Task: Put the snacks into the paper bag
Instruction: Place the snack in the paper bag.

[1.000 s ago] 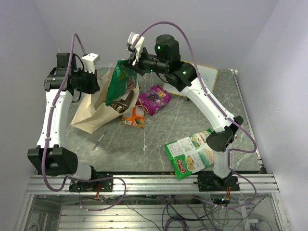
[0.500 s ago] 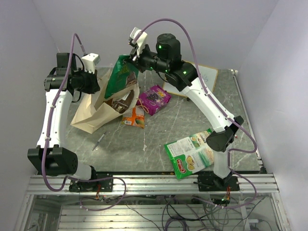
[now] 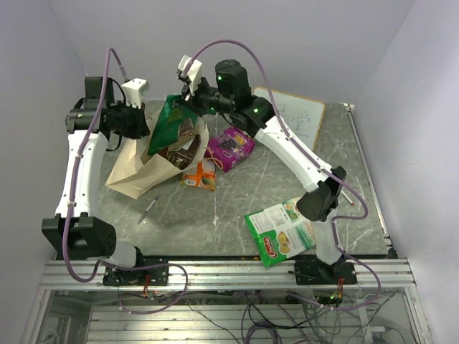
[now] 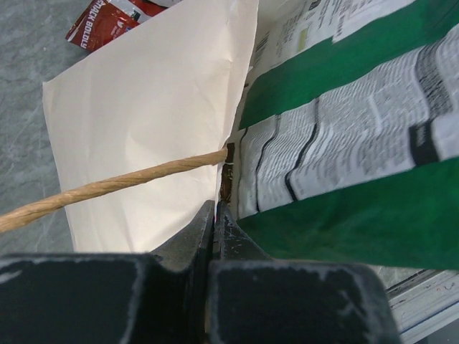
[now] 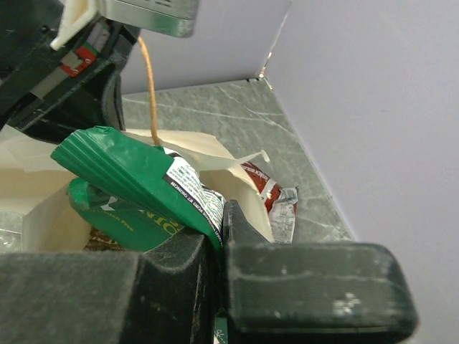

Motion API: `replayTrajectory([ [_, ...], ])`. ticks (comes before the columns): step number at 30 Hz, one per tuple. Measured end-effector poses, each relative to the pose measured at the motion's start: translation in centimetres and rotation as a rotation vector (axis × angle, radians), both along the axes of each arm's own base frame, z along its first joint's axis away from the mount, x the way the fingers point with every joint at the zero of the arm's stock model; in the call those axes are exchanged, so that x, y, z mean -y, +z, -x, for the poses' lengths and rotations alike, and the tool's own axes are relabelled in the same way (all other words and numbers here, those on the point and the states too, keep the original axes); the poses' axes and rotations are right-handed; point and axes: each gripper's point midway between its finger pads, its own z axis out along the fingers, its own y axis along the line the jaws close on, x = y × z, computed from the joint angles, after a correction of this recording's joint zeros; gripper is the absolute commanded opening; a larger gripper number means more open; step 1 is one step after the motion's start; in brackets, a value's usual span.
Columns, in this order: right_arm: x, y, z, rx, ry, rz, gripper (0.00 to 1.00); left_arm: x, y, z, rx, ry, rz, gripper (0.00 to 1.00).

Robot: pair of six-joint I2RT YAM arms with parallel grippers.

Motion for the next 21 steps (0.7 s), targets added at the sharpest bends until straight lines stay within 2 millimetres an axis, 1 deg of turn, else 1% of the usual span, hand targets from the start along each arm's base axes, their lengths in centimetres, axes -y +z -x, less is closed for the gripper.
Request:
replayTrajectory([
  [4,-1.2,-0.7,0.4,0.019,0.033,0.010,0.00,0.0,-0.3,-0.2,-0.016,0.004,0.007,0.07],
  [7,-1.9,-0.7,0.9,0.048,0.067,0.013,0.00,0.1,-0.3,-0.3,-0.019,0.007,0.009,0.07],
  [10,-2.5,-1.1,1.6,0.075,0.118,0.027,0.00,0.1,-0.1,-0.3,-0.017,0.009,0.012,0.07],
  [15,-3.3,-3.3,2.8,0.090,0.212,0.076,0.00,0.1,-0.2,-0.2,-0.022,0.011,0.013,0.07],
  [21,-3.5,-7.6,3.9,0.074,0.312,0.156,0.00,0.1,0.1,-0.3,-0.020,0.014,0.017,0.07],
])
